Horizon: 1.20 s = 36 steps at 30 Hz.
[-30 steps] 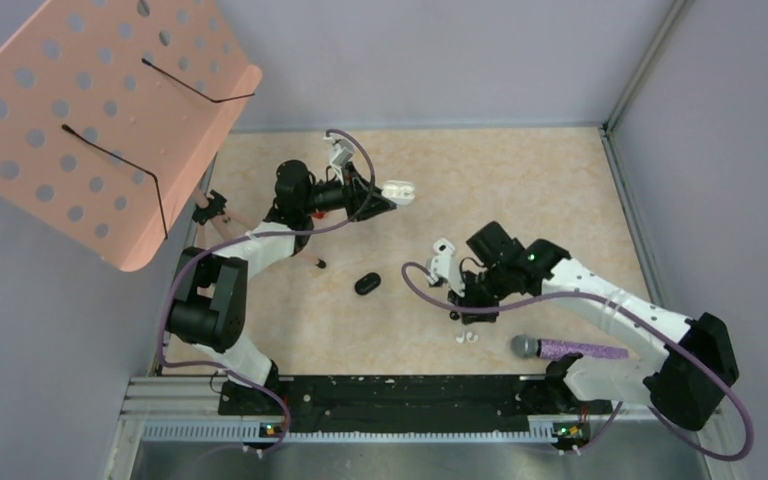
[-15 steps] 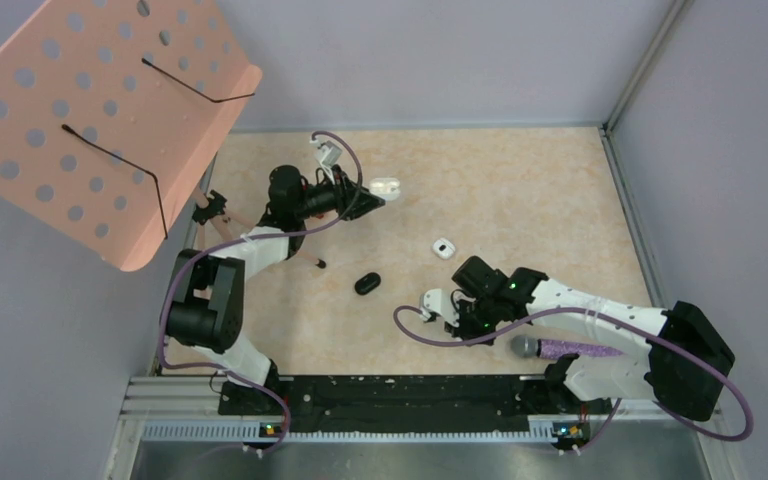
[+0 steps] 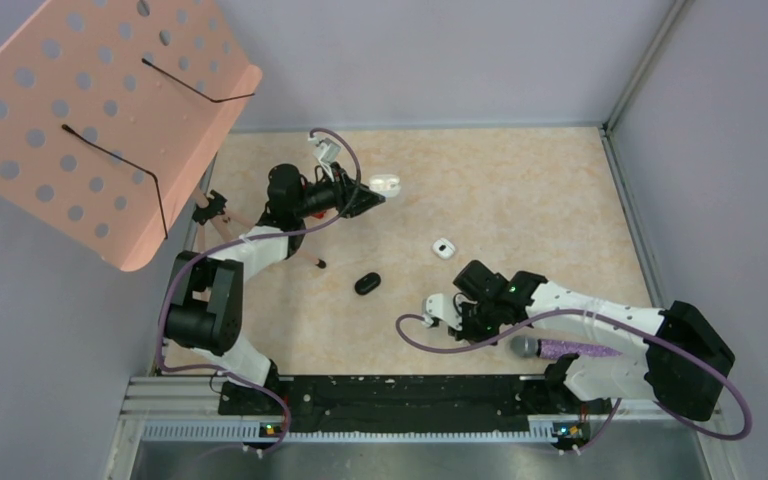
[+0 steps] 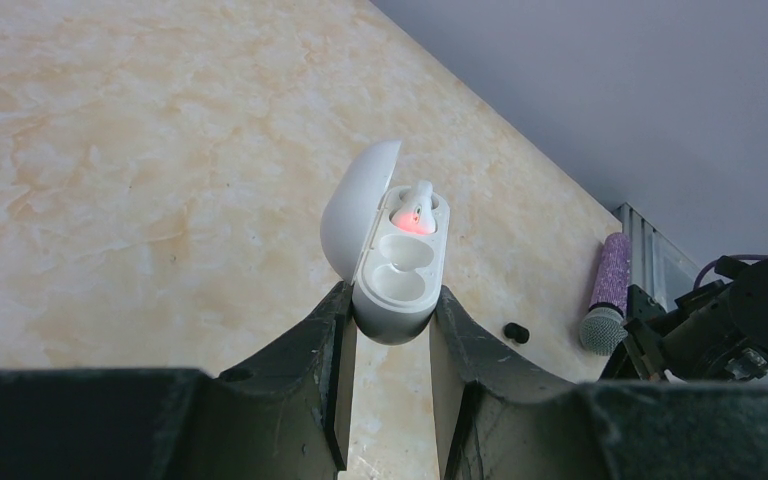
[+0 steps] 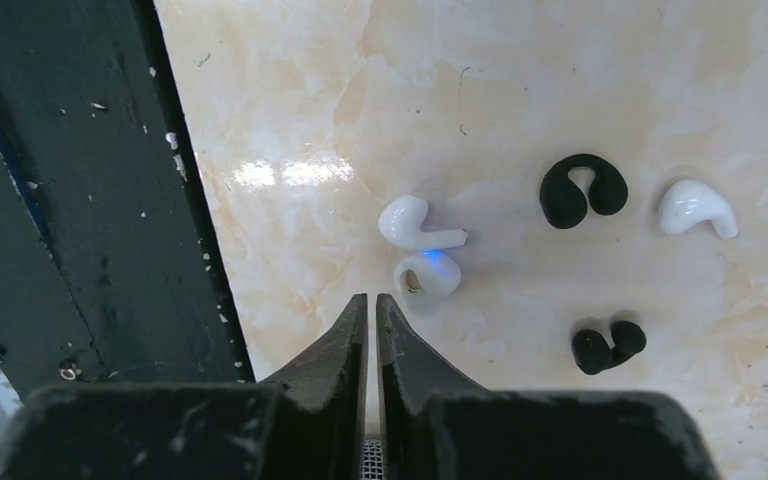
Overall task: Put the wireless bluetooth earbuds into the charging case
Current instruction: Pick up the earbud from the center of the board.
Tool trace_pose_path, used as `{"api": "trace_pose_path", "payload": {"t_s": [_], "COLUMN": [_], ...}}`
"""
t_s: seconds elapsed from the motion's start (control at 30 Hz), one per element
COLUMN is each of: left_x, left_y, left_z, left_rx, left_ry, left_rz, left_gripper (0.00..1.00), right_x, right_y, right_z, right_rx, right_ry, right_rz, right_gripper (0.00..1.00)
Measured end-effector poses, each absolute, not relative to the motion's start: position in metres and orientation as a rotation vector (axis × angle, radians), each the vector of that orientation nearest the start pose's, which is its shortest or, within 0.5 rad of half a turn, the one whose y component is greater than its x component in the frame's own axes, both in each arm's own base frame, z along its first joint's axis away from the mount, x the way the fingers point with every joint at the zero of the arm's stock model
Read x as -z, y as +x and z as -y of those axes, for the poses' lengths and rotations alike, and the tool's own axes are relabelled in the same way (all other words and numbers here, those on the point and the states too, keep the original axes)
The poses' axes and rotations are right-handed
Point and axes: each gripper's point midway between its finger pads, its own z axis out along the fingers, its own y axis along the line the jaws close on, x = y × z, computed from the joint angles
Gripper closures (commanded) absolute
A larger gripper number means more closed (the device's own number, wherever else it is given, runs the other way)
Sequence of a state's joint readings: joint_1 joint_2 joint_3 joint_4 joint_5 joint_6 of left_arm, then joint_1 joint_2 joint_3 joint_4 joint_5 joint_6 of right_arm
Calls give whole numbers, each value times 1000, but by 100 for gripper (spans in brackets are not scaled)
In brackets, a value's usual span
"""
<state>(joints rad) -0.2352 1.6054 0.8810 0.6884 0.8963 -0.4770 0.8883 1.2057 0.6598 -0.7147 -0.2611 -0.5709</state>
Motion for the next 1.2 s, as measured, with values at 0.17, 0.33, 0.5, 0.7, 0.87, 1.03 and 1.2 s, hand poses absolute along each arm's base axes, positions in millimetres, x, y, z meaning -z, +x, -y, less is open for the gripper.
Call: {"api": "trace_pose_path", "payload": {"t_s": [0.17,0.33,0.5,0.7,0.87,1.03,1.2], "left_x": [-217,-217,-217,-218,-219,-219,-219], "left_y": [374,373,373,373,373,373,373], "left_z": [242,242,242,242,243,243,243], "left_rx": [1248,1254,1258,1263,1266,1275,1278], "left_ry": [534,527,521,516,513,504,494], "left_rz": [-1663,-1667,-1670,-1671,-1669,-1674,-1679], "left_gripper": [100,100,100,100,100,100,100], "right_x": [-30,-28,-27,-23,-22,-33,-66], "right_y": [115,125,134,138,145,155,179], "right_z": [-172,-173,-174,-173,-172,-170,-176], "right_rx": [-403,-353,-302,-272,-228,-155,-95], "right_ry": [-1953,-1946,-1950,-1993,-1991,-1926,-1725], "right_rz": [-2075,-2043,-2016,-1960,-1934,-1983,-2084], "right_gripper": [80,76,70,70,97,100,100]}}
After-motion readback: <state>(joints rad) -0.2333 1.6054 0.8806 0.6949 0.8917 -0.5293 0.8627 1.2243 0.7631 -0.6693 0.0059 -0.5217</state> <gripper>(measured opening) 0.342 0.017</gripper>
